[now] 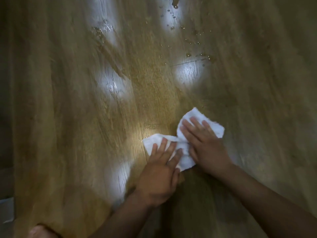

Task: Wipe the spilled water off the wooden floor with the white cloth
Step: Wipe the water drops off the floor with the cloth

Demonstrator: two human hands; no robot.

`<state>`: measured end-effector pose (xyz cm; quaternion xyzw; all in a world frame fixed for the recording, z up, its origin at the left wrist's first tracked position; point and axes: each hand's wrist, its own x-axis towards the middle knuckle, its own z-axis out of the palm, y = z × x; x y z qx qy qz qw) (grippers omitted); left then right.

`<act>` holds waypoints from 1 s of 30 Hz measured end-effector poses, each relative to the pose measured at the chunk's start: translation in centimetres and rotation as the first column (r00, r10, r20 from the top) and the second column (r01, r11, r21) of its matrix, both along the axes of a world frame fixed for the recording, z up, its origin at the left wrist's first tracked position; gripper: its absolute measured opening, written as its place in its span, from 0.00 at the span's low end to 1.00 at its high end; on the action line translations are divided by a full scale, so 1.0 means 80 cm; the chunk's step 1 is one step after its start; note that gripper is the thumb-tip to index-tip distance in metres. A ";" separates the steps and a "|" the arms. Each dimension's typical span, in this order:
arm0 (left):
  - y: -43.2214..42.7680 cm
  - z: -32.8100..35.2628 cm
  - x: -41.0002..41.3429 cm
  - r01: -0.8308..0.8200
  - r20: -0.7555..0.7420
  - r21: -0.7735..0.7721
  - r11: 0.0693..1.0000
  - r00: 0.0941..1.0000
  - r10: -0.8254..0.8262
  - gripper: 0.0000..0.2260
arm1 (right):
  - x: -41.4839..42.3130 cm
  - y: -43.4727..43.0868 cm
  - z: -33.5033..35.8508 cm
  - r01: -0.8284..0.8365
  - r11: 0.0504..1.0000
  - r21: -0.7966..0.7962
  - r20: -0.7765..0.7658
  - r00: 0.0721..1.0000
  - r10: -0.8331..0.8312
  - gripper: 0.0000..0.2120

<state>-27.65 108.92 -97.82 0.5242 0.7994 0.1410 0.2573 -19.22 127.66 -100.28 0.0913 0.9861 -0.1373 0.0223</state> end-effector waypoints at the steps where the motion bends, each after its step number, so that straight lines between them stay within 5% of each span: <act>1: 0.021 0.002 0.002 0.049 -0.014 0.008 0.999 0.999 -0.049 0.25 | 0.011 0.019 0.002 0.060 0.998 -0.010 -0.006 0.998 -0.060 0.27; 5: 0.090 0.010 0.004 0.106 -0.052 -0.029 0.994 0.993 -0.107 0.25 | 0.034 0.071 0.017 0.391 0.920 -0.022 0.046 0.920 -0.390 0.26; 10: 0.073 0.019 -0.012 0.034 -0.068 -0.093 0.995 0.997 -0.040 0.23 | -0.007 0.041 0.012 0.440 0.884 0.157 0.160 0.872 -0.463 0.30; 16: -0.035 0.019 -0.044 -0.100 -0.094 -0.037 0.994 0.991 0.096 0.21 | -0.117 -0.017 0.015 0.101 0.987 0.122 0.159 0.980 -0.120 0.30; 22: -0.123 0.035 -0.125 -0.528 -0.122 -0.042 0.848 0.846 0.520 0.20 | -0.151 -0.117 0.016 -0.309 0.951 0.018 0.139 0.942 0.304 0.28; 27: -0.102 0.025 -0.136 -0.747 -0.137 -0.095 0.658 0.665 0.735 0.19 | -0.124 -0.089 0.034 -0.214 0.971 -0.109 0.094 0.970 0.225 0.25; 30: -0.078 0.013 -0.094 -0.660 -0.212 -0.040 0.750 0.739 0.640 0.16 | -0.103 -0.068 0.037 -0.029 0.989 -0.145 0.036 0.999 0.034 0.18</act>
